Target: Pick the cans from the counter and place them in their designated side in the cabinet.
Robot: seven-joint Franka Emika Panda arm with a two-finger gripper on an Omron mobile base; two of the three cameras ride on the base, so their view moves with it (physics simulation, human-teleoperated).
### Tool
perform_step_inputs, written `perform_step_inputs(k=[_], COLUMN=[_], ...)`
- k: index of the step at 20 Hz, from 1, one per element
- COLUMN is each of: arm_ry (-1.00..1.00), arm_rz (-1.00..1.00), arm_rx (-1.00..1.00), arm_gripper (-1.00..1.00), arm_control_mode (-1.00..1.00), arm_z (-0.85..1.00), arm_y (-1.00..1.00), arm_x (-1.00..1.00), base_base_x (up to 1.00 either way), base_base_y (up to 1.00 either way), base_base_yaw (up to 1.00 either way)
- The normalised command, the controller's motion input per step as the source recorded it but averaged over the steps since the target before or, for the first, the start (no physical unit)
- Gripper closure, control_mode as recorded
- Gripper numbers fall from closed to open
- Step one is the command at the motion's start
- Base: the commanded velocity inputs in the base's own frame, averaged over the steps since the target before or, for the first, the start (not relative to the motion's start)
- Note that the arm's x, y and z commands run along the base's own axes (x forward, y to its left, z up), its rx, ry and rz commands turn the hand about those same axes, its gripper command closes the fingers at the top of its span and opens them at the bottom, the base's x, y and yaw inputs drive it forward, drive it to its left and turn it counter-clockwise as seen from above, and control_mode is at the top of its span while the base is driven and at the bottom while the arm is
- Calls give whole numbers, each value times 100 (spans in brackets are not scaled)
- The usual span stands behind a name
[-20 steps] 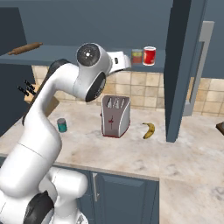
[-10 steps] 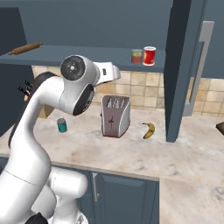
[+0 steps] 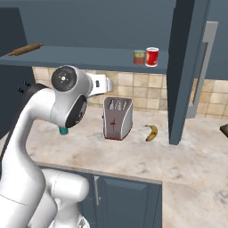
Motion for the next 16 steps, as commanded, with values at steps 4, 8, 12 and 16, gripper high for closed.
perform_step_inputs(k=[4, 8, 12, 16], arm_ry=[6, 6, 8, 7], arm_rz=[0, 0, 1, 1], arm_rx=[2, 0, 0, 3], arm_gripper=[-100, -100, -100, -100], arm_control_mode=[-100, -100, -100, -100], arm_z=[-23, -18, -12, -6], arm_y=[23, 24, 35, 44], arm_x=[-29, -28, -25, -17], base_base_x=[0, 0, 0, 0], base_base_y=[0, 0, 0, 0], base_base_yaw=[0, 0, 0, 0])
